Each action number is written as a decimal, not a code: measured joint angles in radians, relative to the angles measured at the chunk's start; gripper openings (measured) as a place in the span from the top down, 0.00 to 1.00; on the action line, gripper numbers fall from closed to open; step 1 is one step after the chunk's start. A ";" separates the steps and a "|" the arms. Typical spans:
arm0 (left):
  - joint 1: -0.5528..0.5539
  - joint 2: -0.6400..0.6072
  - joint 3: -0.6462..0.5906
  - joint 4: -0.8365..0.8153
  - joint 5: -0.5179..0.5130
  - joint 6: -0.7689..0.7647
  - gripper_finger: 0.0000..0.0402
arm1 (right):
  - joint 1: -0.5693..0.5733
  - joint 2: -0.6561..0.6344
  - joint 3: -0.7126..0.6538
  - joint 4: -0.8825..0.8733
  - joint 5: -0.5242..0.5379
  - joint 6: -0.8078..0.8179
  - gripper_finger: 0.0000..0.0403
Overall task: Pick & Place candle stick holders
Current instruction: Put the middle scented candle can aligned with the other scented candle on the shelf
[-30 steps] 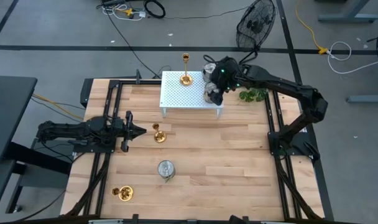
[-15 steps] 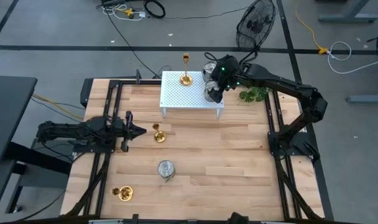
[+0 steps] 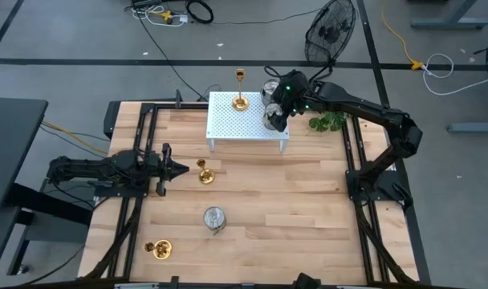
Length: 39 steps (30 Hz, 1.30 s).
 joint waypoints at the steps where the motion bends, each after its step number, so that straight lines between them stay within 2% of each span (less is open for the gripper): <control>1: 0.000 0.000 0.000 0.000 0.000 0.000 0.92 | 0.000 0.000 0.000 0.000 0.000 -0.002 0.11; 6: 0.000 0.000 0.000 0.000 0.000 0.000 0.92 | 0.000 0.000 0.000 0.001 -0.004 -0.014 0.09; 12: 0.000 0.000 0.000 0.000 0.000 0.000 0.92 | 0.000 0.000 -0.002 0.007 -0.003 -0.019 0.02; 39: 0.000 0.000 0.000 0.000 0.000 0.000 0.92 | -0.006 -0.037 -0.001 0.032 -0.031 -0.033 0.03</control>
